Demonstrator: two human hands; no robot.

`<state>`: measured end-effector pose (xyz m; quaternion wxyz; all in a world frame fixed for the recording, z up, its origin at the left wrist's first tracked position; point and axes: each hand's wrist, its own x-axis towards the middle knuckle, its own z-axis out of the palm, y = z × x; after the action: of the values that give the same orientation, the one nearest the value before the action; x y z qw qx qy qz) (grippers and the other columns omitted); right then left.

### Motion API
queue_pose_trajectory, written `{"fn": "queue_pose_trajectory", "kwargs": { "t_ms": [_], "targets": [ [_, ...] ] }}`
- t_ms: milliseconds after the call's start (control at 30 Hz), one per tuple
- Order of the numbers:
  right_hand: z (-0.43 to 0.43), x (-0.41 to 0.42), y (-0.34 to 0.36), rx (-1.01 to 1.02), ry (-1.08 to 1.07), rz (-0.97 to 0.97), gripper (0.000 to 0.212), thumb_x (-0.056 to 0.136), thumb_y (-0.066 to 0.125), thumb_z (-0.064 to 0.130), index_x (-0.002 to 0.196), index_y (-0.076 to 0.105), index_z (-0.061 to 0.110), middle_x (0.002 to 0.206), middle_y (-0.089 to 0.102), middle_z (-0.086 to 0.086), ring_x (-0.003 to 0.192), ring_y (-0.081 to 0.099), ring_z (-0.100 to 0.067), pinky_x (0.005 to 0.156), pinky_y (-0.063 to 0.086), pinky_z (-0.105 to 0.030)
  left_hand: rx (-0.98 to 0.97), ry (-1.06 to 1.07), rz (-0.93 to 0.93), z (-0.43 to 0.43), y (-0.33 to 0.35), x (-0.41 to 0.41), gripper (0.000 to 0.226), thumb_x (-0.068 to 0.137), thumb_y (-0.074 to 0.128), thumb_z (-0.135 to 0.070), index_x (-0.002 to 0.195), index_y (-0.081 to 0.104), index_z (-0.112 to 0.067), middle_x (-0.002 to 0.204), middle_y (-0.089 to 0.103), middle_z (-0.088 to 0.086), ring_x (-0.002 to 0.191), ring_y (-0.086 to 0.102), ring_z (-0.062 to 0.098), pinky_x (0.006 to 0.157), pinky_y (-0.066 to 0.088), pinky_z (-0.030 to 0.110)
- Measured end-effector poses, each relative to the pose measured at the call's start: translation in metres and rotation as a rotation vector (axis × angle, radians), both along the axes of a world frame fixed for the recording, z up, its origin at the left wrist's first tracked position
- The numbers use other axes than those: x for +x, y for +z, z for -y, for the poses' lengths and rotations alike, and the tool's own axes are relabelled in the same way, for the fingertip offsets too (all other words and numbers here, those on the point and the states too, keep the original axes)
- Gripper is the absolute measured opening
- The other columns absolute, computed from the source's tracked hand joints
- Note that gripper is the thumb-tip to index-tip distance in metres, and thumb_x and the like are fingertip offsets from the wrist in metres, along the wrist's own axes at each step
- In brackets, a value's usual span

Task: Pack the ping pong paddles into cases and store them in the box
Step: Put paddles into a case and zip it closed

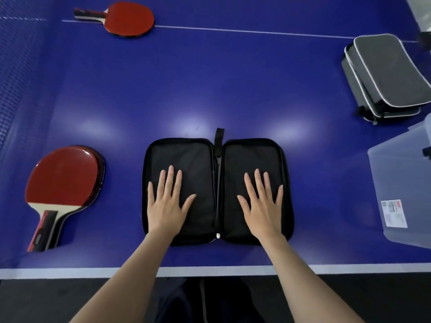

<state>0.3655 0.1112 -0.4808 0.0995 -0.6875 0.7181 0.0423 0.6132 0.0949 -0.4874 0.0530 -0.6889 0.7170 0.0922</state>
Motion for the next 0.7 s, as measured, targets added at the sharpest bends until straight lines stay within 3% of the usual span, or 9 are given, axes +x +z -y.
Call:
{"fn": "queue_pose_trajectory", "kwargs": {
  "t_ms": [167, 533, 700],
  "targets": [
    [0.000, -0.029, -0.008, -0.015, 0.119, -0.051, 0.061, 0.098, 0.016, 0.055, 0.153, 0.011, 0.030, 0.162, 0.007, 0.002, 0.149, 0.006, -0.021, 0.116, 0.015, -0.057, -0.021, -0.135, -0.010, 0.005, -0.006, 0.023, 0.072, 0.095, 0.011, -0.063, 0.154, 0.013, -0.022, 0.162, 0.007, -0.001, 0.149, 0.007, 0.020, 0.118, 0.013, 0.048],
    [0.000, -0.031, -0.006, -0.006, 0.133, -0.053, 0.060, 0.099, 0.016, 0.053, 0.153, 0.014, 0.029, 0.162, 0.009, 0.001, 0.149, 0.008, -0.021, 0.116, 0.015, -0.055, -0.002, -0.135, 0.009, 0.004, -0.003, 0.024, 0.071, 0.094, 0.009, -0.063, 0.154, 0.007, -0.024, 0.162, 0.003, -0.002, 0.149, 0.003, 0.018, 0.120, 0.011, 0.045],
    [0.002, -0.028, 0.003, 0.069, 0.140, -0.056, 0.064, 0.098, 0.015, 0.056, 0.153, 0.003, 0.028, 0.162, -0.001, 0.001, 0.149, -0.005, -0.021, 0.118, 0.008, -0.056, 0.073, -0.134, 0.006, 0.007, 0.008, 0.019, 0.075, 0.090, 0.001, -0.066, 0.153, -0.005, -0.025, 0.161, -0.011, -0.004, 0.148, -0.011, 0.017, 0.120, 0.003, 0.043]
  ]
}}
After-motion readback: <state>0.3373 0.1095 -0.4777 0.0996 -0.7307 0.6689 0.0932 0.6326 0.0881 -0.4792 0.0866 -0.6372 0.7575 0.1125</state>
